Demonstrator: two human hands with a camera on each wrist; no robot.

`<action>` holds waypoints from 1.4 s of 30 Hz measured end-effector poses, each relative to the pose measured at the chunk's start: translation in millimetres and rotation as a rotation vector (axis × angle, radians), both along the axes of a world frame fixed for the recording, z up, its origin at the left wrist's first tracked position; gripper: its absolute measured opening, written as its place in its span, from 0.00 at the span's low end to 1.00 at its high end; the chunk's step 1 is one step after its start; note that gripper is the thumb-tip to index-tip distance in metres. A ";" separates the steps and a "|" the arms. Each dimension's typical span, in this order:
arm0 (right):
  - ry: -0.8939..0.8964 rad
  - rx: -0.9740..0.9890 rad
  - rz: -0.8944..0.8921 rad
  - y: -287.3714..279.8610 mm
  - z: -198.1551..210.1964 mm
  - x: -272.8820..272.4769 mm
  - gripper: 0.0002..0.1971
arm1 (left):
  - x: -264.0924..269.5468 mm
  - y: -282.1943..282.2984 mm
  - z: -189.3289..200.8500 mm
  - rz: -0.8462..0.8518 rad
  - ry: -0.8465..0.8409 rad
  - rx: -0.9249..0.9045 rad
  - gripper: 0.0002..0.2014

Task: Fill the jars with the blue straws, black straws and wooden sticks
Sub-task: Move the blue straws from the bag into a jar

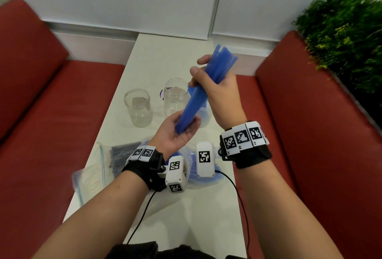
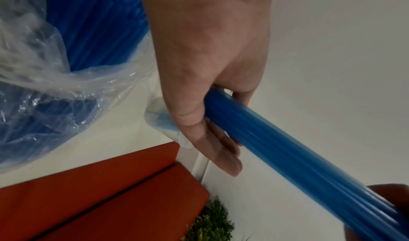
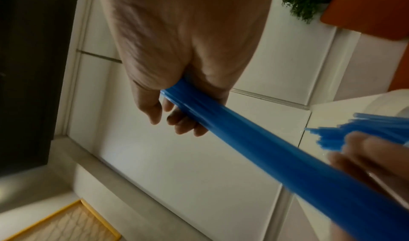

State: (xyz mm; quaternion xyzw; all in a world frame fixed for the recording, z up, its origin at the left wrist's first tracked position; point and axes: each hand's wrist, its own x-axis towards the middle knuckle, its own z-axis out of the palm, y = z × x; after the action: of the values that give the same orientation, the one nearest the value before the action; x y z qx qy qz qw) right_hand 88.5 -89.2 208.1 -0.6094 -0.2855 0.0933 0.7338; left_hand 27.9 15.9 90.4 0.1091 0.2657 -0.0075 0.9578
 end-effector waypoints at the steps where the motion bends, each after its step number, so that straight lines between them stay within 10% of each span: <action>1: 0.028 0.018 -0.013 -0.2 -3.1 1.8 0.08 | 0.2 -0.7 -3.7 -0.007 0.020 0.022 0.11; 15: 0.094 -0.305 0.122 -3.5 -52.8 33.2 0.19 | 11.6 0.7 -54.6 -0.319 0.116 0.167 0.10; 23: -0.089 -0.118 -0.231 12.5 15.0 131.4 0.13 | 34.8 21.3 -53.3 -0.330 0.174 0.707 0.16; 27: -0.075 -0.167 -0.318 35.5 -16.9 171.6 0.14 | 37.3 48.6 -46.2 -0.423 0.277 1.225 0.16; 30: 0.025 -0.297 -0.293 50.2 -77.7 180.1 0.17 | 31.0 70.3 -42.2 -0.726 0.257 1.650 0.14; 34: 0.139 -0.406 -0.284 54.7 -148.5 179.9 0.15 | 21.5 79.9 -40.4 -1.316 0.134 1.707 0.08; 42: 0.176 -0.523 -0.266 43.5 -189.0 174.0 0.06 | 4.6 56.7 -78.4 -1.615 0.045 1.950 0.33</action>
State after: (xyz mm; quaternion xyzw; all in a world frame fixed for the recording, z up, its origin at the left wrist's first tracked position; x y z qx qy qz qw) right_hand 262.5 -45.7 19.1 -0.7993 -0.1047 0.1193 0.5796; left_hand 32.6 72.6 12.1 0.8978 0.0349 -0.3917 0.1983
